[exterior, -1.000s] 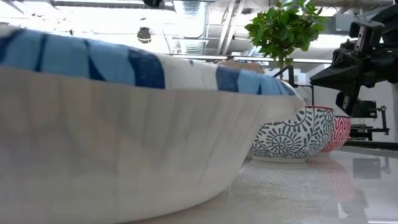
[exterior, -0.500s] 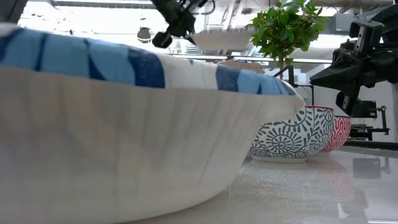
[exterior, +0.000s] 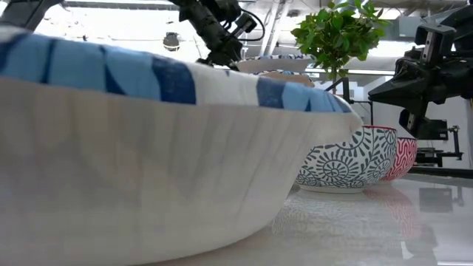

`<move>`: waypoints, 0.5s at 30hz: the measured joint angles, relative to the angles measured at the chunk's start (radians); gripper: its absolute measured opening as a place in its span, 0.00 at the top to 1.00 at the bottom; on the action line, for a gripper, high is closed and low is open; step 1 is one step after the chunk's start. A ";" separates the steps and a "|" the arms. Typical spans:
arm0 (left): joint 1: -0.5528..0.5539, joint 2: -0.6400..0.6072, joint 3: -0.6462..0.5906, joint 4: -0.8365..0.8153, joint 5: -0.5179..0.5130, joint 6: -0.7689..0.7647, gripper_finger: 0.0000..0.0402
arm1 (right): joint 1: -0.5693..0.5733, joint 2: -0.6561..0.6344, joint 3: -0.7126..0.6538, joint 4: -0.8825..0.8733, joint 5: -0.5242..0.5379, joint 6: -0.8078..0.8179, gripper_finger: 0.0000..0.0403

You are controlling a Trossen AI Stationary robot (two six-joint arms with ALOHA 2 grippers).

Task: Place and stack bowls onto a shelf
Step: Stack the white patterned bowl on top of the other white patterned bowl on the shelf

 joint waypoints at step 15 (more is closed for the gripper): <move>-0.015 -0.001 0.000 0.002 -0.057 0.030 0.88 | 0.000 0.000 0.000 0.000 0.000 -0.013 0.86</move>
